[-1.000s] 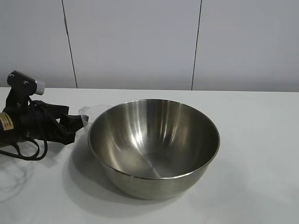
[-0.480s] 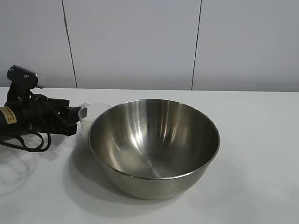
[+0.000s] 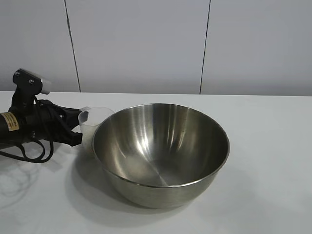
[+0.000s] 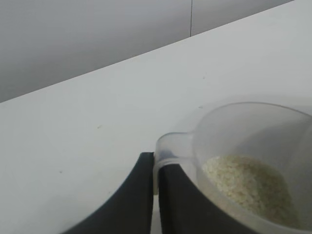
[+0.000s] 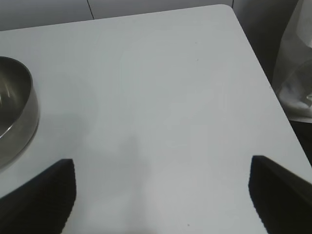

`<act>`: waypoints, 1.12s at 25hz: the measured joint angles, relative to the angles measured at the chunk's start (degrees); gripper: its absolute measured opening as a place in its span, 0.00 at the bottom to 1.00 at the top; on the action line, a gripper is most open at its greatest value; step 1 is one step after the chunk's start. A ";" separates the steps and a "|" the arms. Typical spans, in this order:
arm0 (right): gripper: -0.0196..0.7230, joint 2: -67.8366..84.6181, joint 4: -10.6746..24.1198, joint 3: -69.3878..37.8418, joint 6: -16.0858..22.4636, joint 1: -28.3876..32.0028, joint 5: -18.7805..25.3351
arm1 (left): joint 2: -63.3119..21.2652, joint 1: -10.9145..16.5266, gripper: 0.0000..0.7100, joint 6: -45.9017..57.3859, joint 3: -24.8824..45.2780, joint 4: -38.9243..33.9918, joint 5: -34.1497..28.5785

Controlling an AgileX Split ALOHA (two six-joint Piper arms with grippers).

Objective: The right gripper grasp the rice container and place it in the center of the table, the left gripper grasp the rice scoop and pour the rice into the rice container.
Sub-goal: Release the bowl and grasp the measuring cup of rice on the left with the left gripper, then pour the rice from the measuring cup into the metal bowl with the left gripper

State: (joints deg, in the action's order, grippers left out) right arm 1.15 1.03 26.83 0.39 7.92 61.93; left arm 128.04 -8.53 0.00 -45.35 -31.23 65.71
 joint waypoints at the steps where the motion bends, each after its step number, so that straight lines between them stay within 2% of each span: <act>1: 0.91 0.00 0.00 0.00 0.00 0.00 0.00 | 0.00 0.00 0.02 0.00 -0.15 0.00 -0.03; 6: 0.91 0.00 0.00 0.00 0.00 0.00 0.06 | -0.21 0.00 0.02 0.81 -0.60 0.00 -0.29; 12: 0.91 0.00 0.00 0.00 0.00 0.00 0.06 | -6.37 0.00 0.02 0.98 -1.90 -1.15 -2.51; 14: 0.91 0.00 0.00 0.00 0.00 0.00 0.06 | -9.88 0.00 0.02 0.98 -3.03 -3.47 -5.60; 18: 0.91 0.00 0.00 0.00 0.00 0.00 0.06 | -17.29 -0.85 0.02 1.33 -5.28 -6.97 -15.95; 22: 0.91 0.00 0.00 0.00 0.00 0.00 0.06 | -24.88 -5.33 0.02 -1.56 -7.19 -9.92 -27.61; 28: 0.91 0.00 0.00 0.00 0.00 0.00 0.06 | -31.76 -17.24 0.02 -15.25 -9.99 -10.82 -43.16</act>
State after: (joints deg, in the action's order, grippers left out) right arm 1.15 1.03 26.83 0.39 7.92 61.99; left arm 96.28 -25.78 -15.25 -55.34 -42.05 22.55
